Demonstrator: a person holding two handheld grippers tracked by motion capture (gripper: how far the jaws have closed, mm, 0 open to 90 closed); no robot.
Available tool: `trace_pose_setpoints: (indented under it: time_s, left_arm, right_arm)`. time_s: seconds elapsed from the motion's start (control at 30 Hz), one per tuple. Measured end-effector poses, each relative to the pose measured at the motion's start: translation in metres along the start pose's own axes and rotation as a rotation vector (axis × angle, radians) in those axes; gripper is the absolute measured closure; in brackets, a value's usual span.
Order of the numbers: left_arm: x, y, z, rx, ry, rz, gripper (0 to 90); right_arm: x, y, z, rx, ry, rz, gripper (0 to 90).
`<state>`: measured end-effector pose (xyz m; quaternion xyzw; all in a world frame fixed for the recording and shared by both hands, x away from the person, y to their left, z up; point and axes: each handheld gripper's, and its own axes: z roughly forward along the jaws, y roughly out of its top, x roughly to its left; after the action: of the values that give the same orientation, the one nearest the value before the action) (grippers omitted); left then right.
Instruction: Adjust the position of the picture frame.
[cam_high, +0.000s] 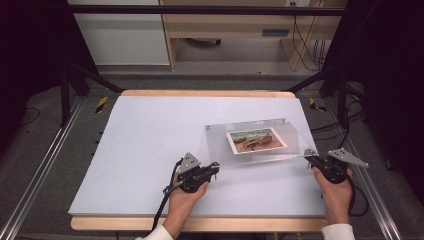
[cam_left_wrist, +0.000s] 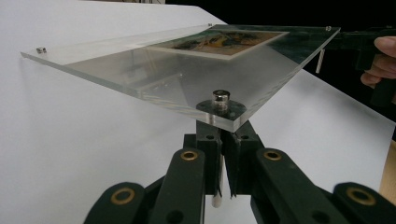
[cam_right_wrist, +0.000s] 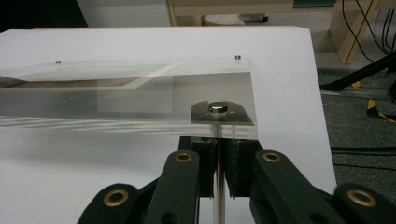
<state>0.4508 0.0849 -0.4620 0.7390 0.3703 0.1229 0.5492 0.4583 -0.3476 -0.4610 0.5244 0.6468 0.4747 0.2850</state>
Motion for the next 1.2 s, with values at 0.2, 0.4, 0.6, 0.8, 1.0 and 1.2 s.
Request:
trace_pose_setpoints:
  time_s: [0.2,0.4,0.6,0.8,1.0,1.2]
  left_arm:
    - [-0.001,0.005,0.005,0.029,0.004,-0.006,78.2]
    - [-0.001,0.005,0.008,0.037,0.013,0.008,83.6]
    - [-0.001,0.005,0.008,0.048,0.011,0.014,84.0]
    - [0.003,0.013,0.000,0.020,0.007,0.018,84.0]
    - [0.013,0.025,-0.022,0.003,0.027,0.040,82.7]
    - [0.032,0.032,-0.053,-0.039,0.058,0.022,82.0]
  right_arm:
    - [0.001,0.000,0.000,0.020,-0.018,-0.020,84.3]
    - [0.001,0.000,0.002,0.019,0.000,0.000,80.6]
    - [-0.002,0.000,0.005,0.022,0.010,0.014,83.0]
    - [0.004,0.007,0.002,0.007,0.005,-0.006,84.6]
    - [0.022,0.019,-0.001,0.007,0.013,-0.021,84.8]
    - [0.058,0.033,0.007,0.021,0.018,-0.029,84.5]
